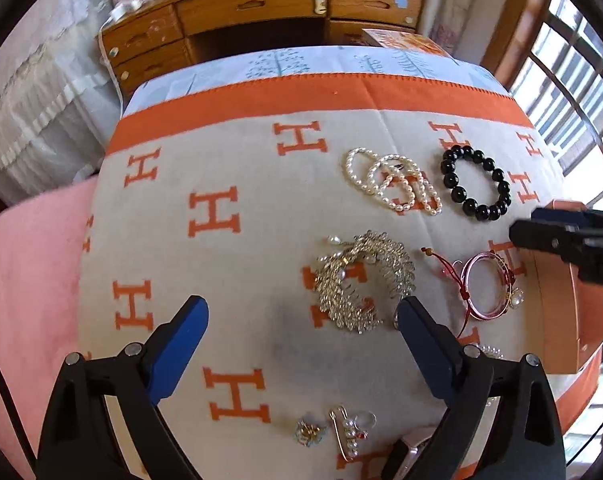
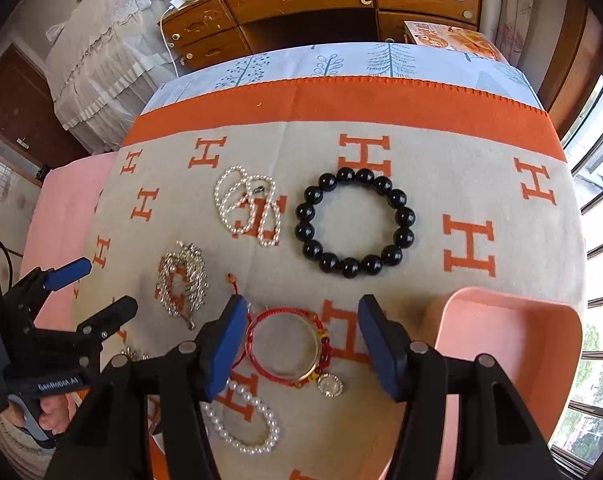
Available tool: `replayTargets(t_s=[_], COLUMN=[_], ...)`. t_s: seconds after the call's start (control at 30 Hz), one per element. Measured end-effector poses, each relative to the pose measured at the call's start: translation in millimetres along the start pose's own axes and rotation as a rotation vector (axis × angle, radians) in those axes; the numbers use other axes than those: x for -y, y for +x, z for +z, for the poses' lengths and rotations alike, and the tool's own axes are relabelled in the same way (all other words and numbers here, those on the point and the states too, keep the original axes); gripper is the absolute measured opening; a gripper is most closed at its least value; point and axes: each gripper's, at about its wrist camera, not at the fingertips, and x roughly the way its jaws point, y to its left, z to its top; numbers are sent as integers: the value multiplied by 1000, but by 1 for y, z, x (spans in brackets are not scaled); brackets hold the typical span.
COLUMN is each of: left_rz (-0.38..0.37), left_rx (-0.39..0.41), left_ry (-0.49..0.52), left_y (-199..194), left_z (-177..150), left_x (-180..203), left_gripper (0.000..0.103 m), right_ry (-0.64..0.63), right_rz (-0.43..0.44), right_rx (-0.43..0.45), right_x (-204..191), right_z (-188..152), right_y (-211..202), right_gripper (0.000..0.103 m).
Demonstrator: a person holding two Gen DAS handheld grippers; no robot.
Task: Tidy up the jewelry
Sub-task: 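Grasp the black bead bracelet with the right tool while the left tool reaches toward the silver hair comb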
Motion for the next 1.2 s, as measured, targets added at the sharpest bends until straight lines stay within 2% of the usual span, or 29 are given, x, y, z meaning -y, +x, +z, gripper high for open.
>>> replayTargets(t_s=[0.17, 0.33, 0.53, 0.7, 0.8, 1.03, 1.13, 1.17, 1.2], left_rz=[72, 62, 36, 17, -22, 13, 2, -1, -11], left_rx=[69, 55, -6, -73, -82, -76, -85, -89, -94], left_ry=[328, 457, 472, 429, 400, 449, 445, 439, 431], left_y=[5, 19, 39, 56, 58, 57, 55, 56, 55], left_z=[8, 12, 19, 28, 31, 32, 32, 33, 34], left_x=[29, 35, 29, 23, 21, 33, 36, 36, 36], left_gripper=[94, 94, 94, 79, 75, 75, 75, 74, 66], right_ry=[32, 52, 73, 70, 73, 92, 102, 104, 106], right_rz=[-39, -54, -63, -62, -60, -65, -90, -101, -111], right_rx=[-3, 3, 0, 1, -2, -3, 10, 12, 12], right_x=[14, 29, 40, 42, 43, 48, 53, 55, 57], right_z=[24, 31, 35, 38, 39, 46, 52, 54, 57], right_y=[3, 1, 5, 9, 13, 19, 21, 22, 23], right_gripper=[59, 59, 59, 59, 59, 59, 59, 59, 59])
